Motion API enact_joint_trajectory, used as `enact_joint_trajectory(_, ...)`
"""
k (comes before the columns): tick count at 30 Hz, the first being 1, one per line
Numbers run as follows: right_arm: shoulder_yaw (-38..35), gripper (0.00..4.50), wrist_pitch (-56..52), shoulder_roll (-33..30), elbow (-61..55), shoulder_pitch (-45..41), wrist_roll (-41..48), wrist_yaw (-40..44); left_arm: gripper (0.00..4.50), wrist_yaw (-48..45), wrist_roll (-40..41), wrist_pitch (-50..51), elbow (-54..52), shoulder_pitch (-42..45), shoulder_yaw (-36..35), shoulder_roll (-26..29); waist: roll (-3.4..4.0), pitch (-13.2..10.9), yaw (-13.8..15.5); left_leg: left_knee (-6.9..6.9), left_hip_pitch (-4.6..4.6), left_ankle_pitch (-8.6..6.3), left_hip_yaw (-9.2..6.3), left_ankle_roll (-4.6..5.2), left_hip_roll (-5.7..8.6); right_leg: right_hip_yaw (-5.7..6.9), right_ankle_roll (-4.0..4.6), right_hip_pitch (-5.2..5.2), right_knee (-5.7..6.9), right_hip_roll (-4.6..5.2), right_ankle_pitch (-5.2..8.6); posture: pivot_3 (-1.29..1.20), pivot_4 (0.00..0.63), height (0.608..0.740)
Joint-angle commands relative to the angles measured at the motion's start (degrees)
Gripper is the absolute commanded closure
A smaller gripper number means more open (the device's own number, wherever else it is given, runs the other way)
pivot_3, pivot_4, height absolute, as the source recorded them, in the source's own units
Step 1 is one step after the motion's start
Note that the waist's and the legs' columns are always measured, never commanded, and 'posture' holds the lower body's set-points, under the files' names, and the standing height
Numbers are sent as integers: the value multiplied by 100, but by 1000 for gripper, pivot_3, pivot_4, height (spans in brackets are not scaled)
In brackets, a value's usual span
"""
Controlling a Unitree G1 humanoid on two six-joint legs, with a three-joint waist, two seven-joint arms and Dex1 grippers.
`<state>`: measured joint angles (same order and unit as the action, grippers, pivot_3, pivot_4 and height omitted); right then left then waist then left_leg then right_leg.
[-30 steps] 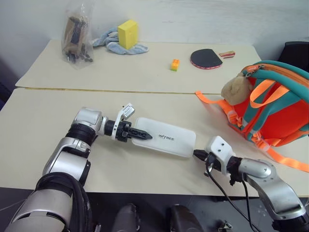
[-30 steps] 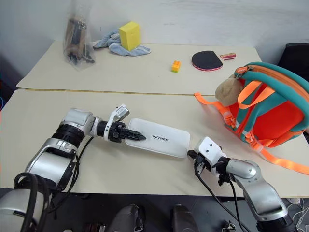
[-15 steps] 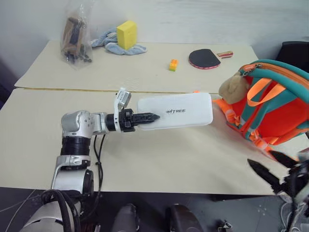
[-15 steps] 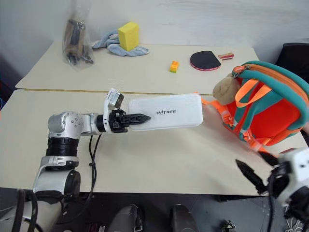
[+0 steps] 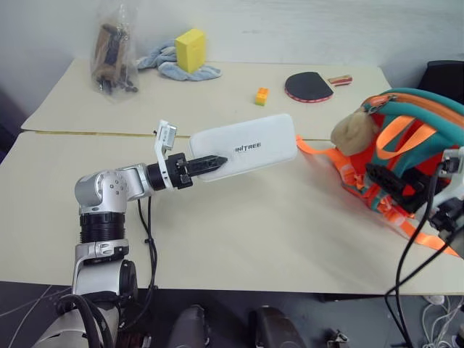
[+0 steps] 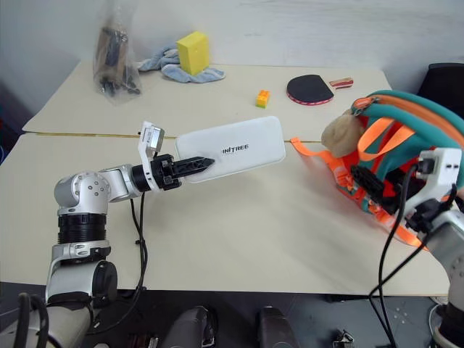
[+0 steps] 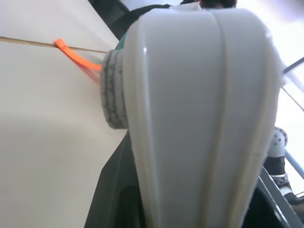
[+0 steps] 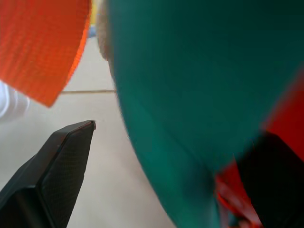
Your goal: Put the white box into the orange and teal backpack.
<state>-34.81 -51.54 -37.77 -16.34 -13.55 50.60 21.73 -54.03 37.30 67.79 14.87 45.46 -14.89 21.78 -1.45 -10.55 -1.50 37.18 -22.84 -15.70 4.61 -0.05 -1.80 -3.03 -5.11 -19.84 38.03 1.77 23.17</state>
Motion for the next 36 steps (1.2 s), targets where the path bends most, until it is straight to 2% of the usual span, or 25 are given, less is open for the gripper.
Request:
enact_joint_trajectory(1,248,36,294,-149,199,-318,-189,175,3197,-78,201,-264,26,106,-57,80,0,0,2,1,-4,0,0,0,0,0,0,-3,0,0,0,0,150,740)
enact_joint_trajectory(3,427,208,408,-141,283,-478,-250,325,3197,34,200,-341,76,119,-110,77,0,0,-8,7,-21,0,0,2,0,0,-1,-16,2,1,0,0,150,740)
enact_joint_trajectory(6,645,981,485,-174,258,-533,-263,631,3197,184,181,-515,190,165,-181,74,0,0,-10,15,-44,1,1,4,1,-1,-1,-44,21,3,-1,0,150,740)
enact_joint_trajectory(11,728,2743,379,-380,-16,-435,-27,1150,3197,255,202,-746,448,420,-226,144,0,0,-9,14,-47,6,3,1,-1,-2,-1,-59,41,0,-1,0,150,740)
enact_joint_trajectory(16,556,4481,-162,-823,-750,-277,1068,1860,3197,345,153,-902,584,929,-171,262,-1,0,-13,11,-53,7,3,1,-2,-3,-1,-65,42,-2,-1,0,150,740)
enact_joint_trajectory(21,198,4481,-682,-1526,-1550,88,2401,2308,3197,-239,86,-1270,399,1342,241,501,-1,-1,-12,7,-55,7,2,1,-2,-1,-1,-64,39,-1,-1,0,150,740)
enact_joint_trajectory(27,-627,4481,-980,-2203,-1729,684,3928,2427,3197,-1461,99,-1604,300,1566,730,946,-3,-2,-13,8,-55,8,1,1,-5,-3,-1,-63,29,-4,-1,0,150,740)
enact_joint_trajectory(31,-1288,4481,-1233,-2496,-1650,1242,4216,2609,3197,-2279,24,-1882,233,1646,1117,1181,-5,-4,8,13,-55,10,1,5,-2,-3,-1,-55,25,-2,-1,0,150,740)
enact_joint_trajectory(36,-1800,4481,-1376,-2560,-1692,1856,4218,2831,3197,-2687,-384,-2493,533,1636,1568,1193,-5,-3,12,13,-55,8,-1,9,0,-3,-1,-49,14,-1,-1,0,150,740)
